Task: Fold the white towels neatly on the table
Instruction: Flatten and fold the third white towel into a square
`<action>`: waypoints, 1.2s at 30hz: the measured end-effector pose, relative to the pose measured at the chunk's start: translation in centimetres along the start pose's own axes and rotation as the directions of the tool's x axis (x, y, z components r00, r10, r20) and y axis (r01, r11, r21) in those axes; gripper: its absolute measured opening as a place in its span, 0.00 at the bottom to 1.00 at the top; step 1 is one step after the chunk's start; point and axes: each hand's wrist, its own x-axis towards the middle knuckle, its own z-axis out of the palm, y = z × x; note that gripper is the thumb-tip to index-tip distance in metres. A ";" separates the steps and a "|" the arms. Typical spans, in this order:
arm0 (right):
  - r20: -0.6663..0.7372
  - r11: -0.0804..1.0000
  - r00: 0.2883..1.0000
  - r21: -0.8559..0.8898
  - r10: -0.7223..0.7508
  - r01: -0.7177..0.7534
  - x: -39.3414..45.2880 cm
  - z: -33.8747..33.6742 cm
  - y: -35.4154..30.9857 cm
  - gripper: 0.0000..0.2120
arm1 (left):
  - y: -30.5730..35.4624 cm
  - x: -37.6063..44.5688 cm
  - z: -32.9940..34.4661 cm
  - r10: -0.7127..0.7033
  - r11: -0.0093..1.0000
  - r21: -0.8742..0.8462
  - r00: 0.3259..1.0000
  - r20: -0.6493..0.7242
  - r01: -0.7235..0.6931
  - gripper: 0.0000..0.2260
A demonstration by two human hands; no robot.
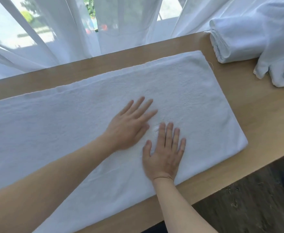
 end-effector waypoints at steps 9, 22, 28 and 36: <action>-0.028 1.000 1.000 -0.005 -0.006 0.006 -0.1 0.3 0.1 0.34 | -7.4 5.0 -1.9 -0.186 0.967 0.190 0.981 0.055 0.172 0.29; -0.042 1.000 0.999 -0.009 -0.028 0.027 -0.1 0.4 -0.1 0.32 | -6.8 8.2 -2.1 -0.236 0.957 0.180 0.971 0.025 0.228 0.27; -0.010 0.999 1.000 0.035 -0.012 0.012 0.0 -0.6 -0.3 0.29 | -0.2 11.8 0.2 -0.231 0.964 0.152 0.971 0.062 0.220 0.32; -0.070 0.810 0.976 0.572 0.207 -0.131 6.6 -3.6 7.2 0.17 | 4.5 19.6 3.0 -0.106 0.979 0.181 0.993 0.045 0.097 0.31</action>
